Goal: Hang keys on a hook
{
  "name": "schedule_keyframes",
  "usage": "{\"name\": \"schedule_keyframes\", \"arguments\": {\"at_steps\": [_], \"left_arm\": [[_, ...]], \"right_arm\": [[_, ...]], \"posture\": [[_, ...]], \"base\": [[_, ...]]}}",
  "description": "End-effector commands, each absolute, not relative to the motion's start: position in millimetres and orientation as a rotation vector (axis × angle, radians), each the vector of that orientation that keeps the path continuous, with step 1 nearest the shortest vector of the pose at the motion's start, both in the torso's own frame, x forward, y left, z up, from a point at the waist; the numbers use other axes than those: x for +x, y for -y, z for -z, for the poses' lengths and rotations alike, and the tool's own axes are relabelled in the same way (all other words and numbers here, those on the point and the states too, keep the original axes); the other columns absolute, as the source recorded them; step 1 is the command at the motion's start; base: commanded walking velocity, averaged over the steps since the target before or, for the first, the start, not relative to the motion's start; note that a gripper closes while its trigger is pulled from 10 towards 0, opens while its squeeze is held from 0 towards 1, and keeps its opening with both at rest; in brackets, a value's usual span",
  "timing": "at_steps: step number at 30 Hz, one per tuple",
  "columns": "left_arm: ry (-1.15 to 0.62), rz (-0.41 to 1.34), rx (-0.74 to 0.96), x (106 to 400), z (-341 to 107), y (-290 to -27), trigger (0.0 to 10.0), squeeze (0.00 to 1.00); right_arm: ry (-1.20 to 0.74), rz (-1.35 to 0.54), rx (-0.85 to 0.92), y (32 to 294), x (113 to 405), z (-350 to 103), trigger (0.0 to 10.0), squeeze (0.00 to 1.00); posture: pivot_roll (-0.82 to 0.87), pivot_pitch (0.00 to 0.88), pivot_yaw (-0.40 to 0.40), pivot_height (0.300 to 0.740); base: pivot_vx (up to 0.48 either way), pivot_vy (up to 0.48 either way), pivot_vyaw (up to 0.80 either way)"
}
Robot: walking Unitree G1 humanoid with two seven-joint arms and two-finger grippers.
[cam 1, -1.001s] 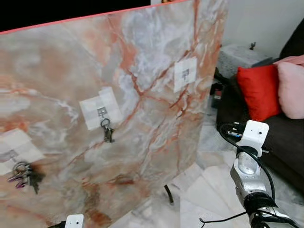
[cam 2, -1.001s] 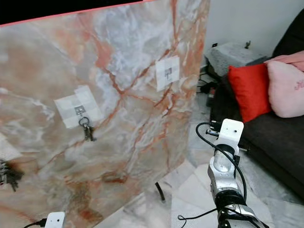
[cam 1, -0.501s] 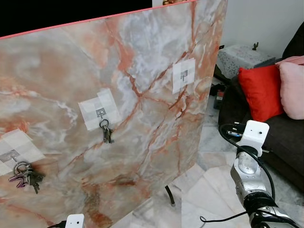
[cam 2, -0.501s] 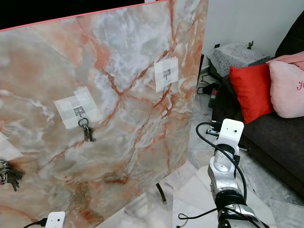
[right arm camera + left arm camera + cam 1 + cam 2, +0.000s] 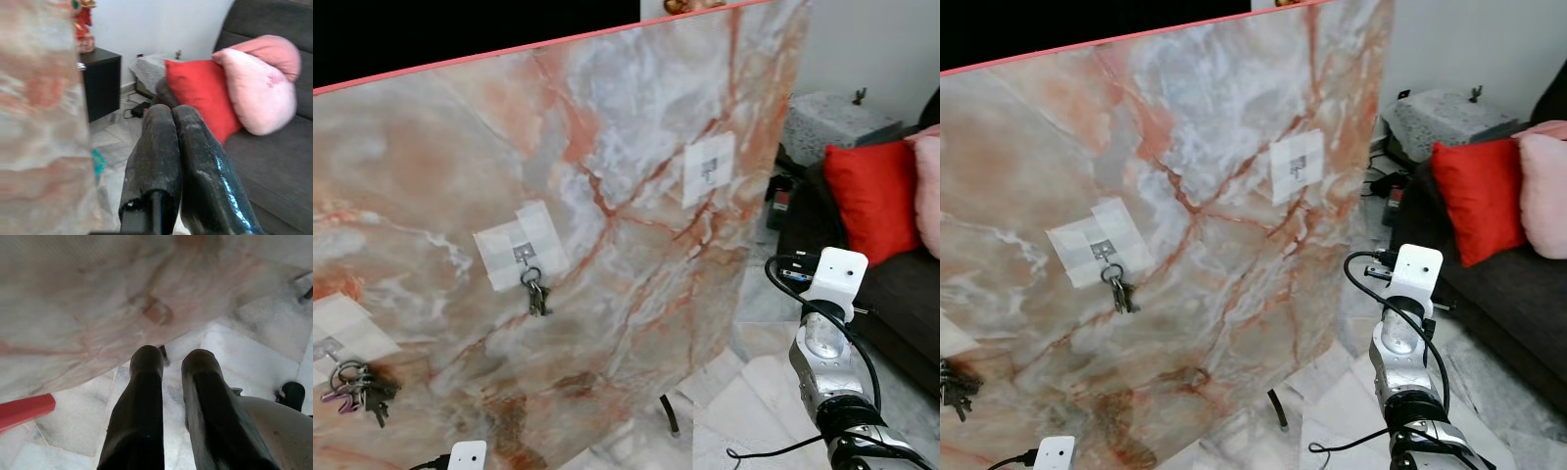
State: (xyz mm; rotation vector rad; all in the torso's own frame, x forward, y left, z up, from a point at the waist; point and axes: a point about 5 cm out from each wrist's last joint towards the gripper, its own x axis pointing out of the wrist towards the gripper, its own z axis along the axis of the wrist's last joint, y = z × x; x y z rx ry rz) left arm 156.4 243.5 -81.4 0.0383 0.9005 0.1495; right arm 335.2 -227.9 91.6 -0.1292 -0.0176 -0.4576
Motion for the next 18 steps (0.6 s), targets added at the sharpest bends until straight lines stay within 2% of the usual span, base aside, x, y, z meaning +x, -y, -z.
{"name": "schedule_keyframes", "arguments": {"at_steps": [1, 18], "left_arm": [[-0.918, -0.153, 0.04, 153.0, 83.0, -243.9, 10.0, 0.0], [-0.918, -0.149, 0.041, 153.1, 83.0, -243.8, 10.0, 0.0]], "right_arm": [[0.02, 0.448, -0.124, 225.4, 338.3, -94.2, 10.0, 0.0], [0.021, 0.456, -0.123, 225.4, 337.6, -93.7, 10.0, 0.0]], "posture": [[0.11, 0.0, 0.001, 0.74], [0.11, 0.0, 0.001, 0.74]], "base": [[0.0, 0.0, 0.0], [0.0, 0.0, 0.0]]}}
